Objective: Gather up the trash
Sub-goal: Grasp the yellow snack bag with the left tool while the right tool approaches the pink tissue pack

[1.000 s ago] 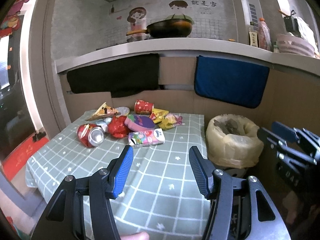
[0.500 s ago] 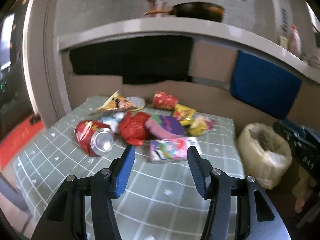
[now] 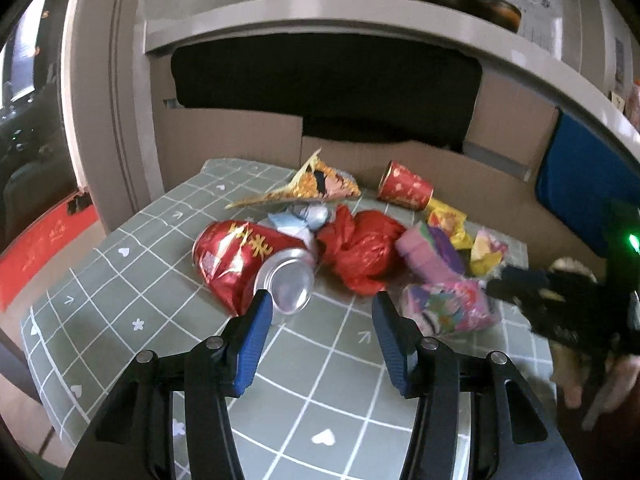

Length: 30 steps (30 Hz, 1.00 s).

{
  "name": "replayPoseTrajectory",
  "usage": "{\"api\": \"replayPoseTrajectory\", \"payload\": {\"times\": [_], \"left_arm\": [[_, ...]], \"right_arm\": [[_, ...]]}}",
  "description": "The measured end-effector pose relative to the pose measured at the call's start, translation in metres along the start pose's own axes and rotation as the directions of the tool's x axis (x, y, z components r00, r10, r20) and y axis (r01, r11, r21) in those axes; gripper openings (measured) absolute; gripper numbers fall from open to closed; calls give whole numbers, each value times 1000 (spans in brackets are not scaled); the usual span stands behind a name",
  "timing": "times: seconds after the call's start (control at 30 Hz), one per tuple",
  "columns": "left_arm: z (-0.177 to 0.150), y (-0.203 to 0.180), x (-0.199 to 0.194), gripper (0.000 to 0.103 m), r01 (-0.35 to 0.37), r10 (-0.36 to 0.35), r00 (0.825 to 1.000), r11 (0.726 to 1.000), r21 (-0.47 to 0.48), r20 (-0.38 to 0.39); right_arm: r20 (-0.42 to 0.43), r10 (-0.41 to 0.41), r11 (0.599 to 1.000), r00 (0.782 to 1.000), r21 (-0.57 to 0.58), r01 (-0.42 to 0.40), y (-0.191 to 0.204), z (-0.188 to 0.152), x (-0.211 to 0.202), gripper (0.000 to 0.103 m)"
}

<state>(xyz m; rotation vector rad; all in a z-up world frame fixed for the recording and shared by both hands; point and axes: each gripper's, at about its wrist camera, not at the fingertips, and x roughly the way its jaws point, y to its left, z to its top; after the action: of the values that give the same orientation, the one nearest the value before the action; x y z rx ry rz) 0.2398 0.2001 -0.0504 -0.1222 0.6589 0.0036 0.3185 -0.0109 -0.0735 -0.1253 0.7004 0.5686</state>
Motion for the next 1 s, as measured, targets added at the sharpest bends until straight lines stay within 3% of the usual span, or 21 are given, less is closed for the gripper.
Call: {"api": "replayPoseTrajectory", "payload": {"times": [0.23, 0.47, 0.6, 0.67, 0.83, 1.0], "left_arm": [[4, 19, 13, 53, 5, -6, 1000, 1000, -28, -27], [18, 41, 26, 52, 27, -29, 999, 995, -93, -26], [32, 39, 33, 52, 88, -94, 995, 987, -132, -38], [42, 29, 36, 52, 85, -87, 996, 991, -103, -15], [79, 5, 63, 52, -4, -4, 998, 994, 112, 70], [97, 13, 112, 52, 3, 0, 999, 997, 75, -46]], "right_arm": [[-124, 99, 995, 987, -2, -100, -3, 9, 50, 38], [-152, 165, 986, 974, 36, -162, -7, -26, 25, 39], [-163, 178, 982, 971, 89, -165, -18, -39, 8, 39], [-163, 167, 982, 972, 112, -150, -25, -43, 9, 40], [-125, 106, 986, 986, 142, -88, -35, -50, -11, 40], [-90, 78, 989, 993, 130, -66, -41, -51, -31, 40]]}}
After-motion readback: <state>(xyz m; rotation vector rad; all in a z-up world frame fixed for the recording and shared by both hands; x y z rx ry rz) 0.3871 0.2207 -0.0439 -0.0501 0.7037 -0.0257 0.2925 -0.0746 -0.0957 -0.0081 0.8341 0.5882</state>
